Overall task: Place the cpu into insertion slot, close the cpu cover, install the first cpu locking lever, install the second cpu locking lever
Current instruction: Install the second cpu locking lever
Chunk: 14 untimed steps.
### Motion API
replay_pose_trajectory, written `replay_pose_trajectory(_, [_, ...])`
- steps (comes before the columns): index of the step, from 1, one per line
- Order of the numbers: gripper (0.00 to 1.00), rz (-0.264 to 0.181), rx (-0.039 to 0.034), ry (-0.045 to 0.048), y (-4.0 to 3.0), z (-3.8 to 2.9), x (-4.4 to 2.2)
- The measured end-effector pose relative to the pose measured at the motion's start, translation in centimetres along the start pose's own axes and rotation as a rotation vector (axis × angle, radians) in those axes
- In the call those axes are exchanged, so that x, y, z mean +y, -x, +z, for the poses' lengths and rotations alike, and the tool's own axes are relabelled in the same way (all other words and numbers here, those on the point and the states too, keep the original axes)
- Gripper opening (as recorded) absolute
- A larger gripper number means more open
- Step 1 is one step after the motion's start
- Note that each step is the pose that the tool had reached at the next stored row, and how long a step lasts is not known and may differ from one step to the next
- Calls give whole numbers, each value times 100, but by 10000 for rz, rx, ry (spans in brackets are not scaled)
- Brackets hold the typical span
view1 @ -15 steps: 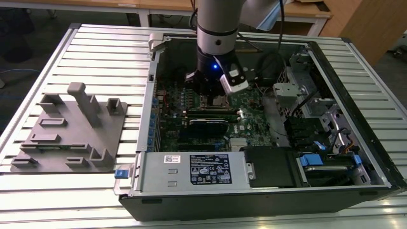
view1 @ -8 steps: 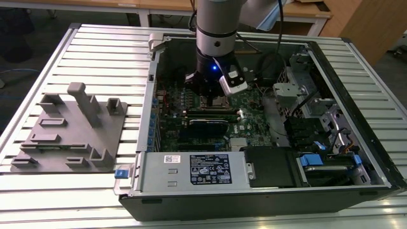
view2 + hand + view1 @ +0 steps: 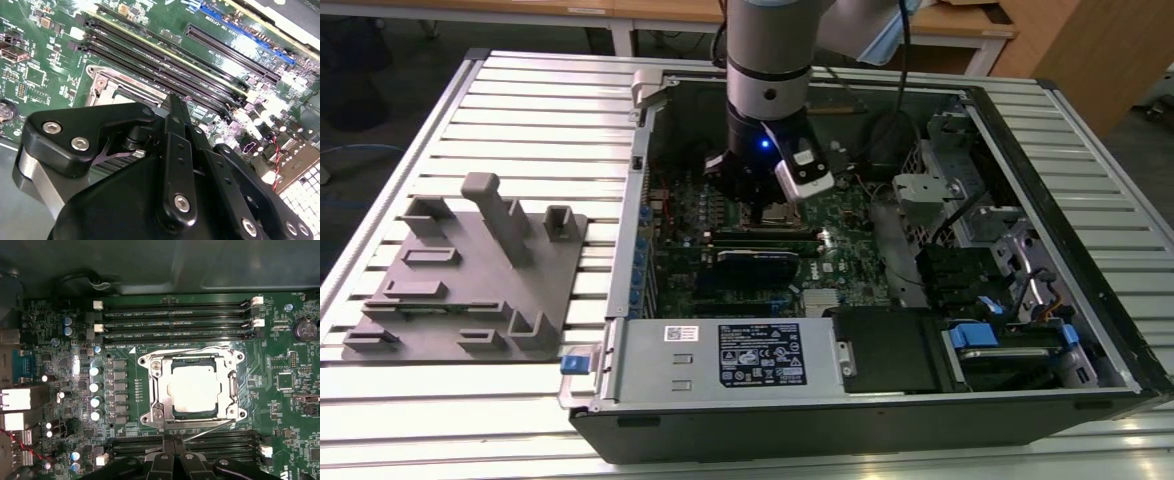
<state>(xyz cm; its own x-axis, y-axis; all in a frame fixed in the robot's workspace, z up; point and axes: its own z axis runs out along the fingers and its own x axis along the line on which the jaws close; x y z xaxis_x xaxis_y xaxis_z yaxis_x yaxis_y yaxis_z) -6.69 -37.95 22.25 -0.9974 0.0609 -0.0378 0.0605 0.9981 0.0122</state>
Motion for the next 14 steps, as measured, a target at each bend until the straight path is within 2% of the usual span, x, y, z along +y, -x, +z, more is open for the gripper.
replay_pose_trajectory(5, [10, -2, 0, 0, -18, 42, -3])
replay_pose_trajectory(10, [10, 0, 1, -1, -20, 45, -3])
replay_pose_trajectory(14, [10, -1, -41, 4, -80, 50, -8])
